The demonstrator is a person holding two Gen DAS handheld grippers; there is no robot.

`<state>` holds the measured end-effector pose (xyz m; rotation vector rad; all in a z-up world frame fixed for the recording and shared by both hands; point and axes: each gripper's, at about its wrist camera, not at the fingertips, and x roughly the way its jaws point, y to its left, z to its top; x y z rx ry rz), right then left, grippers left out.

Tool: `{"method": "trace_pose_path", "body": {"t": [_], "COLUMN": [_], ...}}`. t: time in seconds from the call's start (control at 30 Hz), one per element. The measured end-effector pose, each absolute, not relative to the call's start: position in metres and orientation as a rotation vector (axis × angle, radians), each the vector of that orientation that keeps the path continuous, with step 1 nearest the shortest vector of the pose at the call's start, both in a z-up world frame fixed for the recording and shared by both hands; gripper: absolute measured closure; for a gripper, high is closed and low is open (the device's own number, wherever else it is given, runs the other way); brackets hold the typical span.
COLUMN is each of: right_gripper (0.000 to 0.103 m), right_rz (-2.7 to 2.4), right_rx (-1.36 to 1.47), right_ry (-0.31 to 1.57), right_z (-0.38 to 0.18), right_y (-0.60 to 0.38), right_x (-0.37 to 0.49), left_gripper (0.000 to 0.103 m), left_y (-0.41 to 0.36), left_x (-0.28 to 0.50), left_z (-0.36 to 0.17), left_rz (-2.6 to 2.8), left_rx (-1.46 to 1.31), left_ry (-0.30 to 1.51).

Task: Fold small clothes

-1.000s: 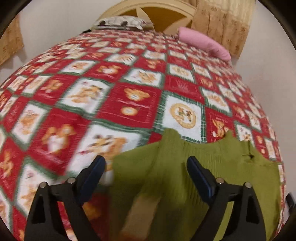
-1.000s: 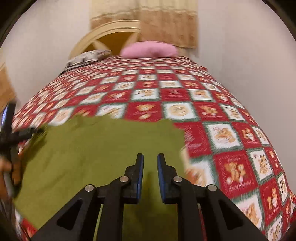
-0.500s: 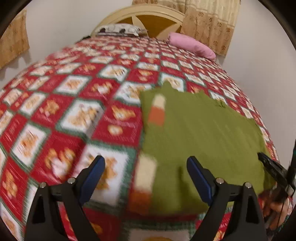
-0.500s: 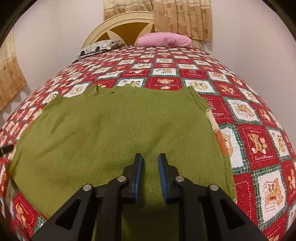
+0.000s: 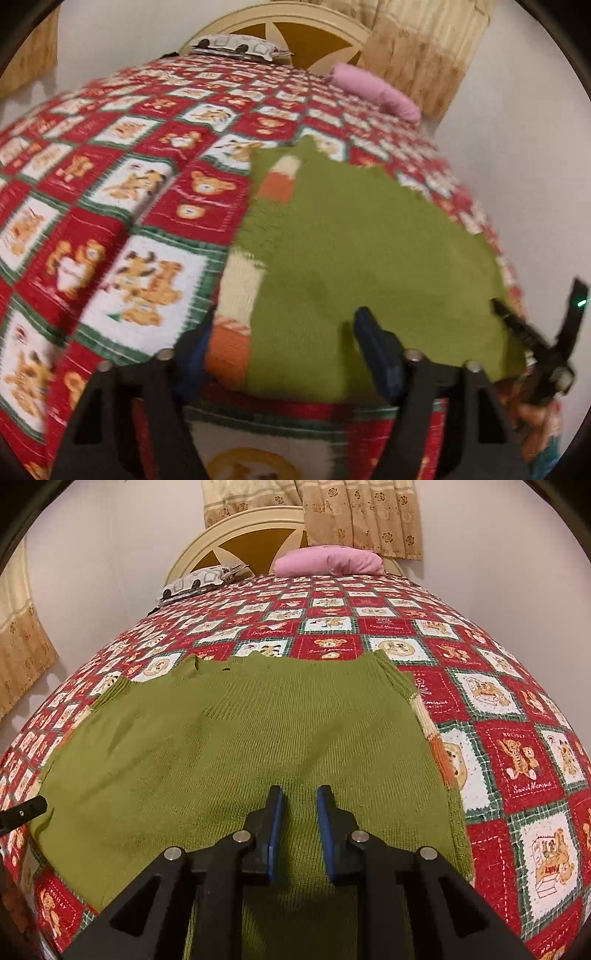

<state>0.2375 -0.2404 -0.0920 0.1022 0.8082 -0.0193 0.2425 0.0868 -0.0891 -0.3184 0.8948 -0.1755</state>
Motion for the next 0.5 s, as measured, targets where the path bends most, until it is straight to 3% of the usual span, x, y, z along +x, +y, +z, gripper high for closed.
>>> {"method": "trace_pose_path", "body": {"t": [0.23, 0.37, 0.43, 0.5], "right_gripper": [0.083, 0.083, 0.083, 0.083], "right_rz": [-0.005, 0.002, 0.005, 0.004], "right_rx": [0.128, 0.141, 0.143, 0.143], "right_ry": [0.804, 0.802, 0.801, 0.801], "right_z": [-0.092, -0.092, -0.093, -0.093], "right_y": [-0.244, -0.246, -0.247, -0.247], "right_x": [0.238, 0.238, 0.238, 0.238], "left_gripper": [0.033, 0.019, 0.02, 0.036], "left_y": [0.104, 0.105, 0.104, 0.102], "left_x": [0.25, 0.27, 0.275, 0.274], "left_z": [-0.097, -0.102, -0.102, -0.098], "left_rz": [-0.195, -0.244, -0.23, -0.233], "left_rx": [-0.537, -0.62, -0.654, -0.662], "left_ry": [0.845, 0.862, 0.86, 0.848]}}
